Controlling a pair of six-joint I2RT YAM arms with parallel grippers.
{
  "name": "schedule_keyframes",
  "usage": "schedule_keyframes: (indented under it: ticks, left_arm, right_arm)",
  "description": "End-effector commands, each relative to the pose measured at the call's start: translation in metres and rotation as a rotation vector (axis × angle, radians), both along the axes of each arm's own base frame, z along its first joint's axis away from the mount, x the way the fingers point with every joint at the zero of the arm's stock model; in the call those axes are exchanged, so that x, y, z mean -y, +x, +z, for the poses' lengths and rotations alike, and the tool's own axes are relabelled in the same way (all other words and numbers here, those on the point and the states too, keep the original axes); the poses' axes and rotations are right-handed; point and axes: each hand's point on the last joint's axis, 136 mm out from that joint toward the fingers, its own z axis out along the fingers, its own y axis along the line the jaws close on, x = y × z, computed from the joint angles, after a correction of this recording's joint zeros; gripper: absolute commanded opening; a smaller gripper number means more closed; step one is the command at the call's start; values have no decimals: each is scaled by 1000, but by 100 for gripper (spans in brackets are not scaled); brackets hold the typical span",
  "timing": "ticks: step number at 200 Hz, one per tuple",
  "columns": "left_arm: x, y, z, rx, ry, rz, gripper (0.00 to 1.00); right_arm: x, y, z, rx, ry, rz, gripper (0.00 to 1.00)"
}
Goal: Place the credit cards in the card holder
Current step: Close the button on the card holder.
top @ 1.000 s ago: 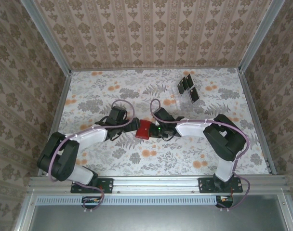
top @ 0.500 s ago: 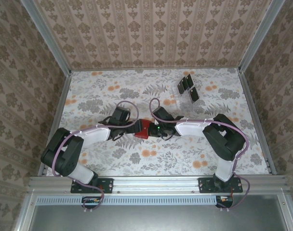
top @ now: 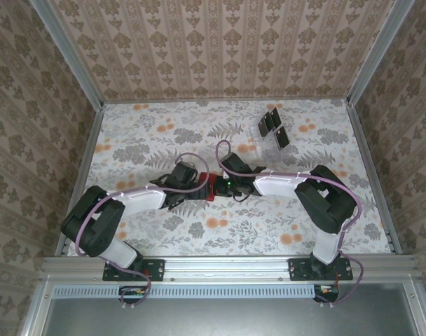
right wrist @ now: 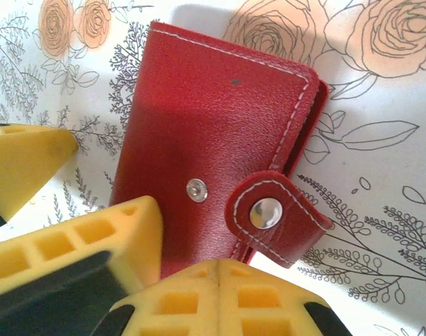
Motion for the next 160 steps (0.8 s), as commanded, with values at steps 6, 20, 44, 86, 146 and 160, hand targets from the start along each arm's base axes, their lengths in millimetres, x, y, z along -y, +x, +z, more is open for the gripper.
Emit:
schedule_keyframes:
  ticks: [6, 20, 44, 86, 146, 160]
  left_arm:
    - [-37, -21, -30, -104, 165, 100, 100]
    - [-41, -23, -33, -109, 166, 124, 100]
    - [-40, -27, -39, -118, 146, 137, 100]
    - [-33, -27, -40, -113, 84, 136, 100]
    - [-32, -26, -36, -94, 43, 143, 100]
    - [-32, -26, -37, -92, 41, 145, 100]
  right_arm:
    - [-2, 3, 3, 4, -19, 14, 0]
    - [-1, 5, 9, 10, -15, 16, 0]
    - [6, 9, 34, 58, -2, -9, 2]
    - [31, 13, 55, 102, -122, -39, 27]
    - [36, 19, 44, 69, -264, -19, 46]
    - [32, 20, 39, 55, -278, -11, 46]
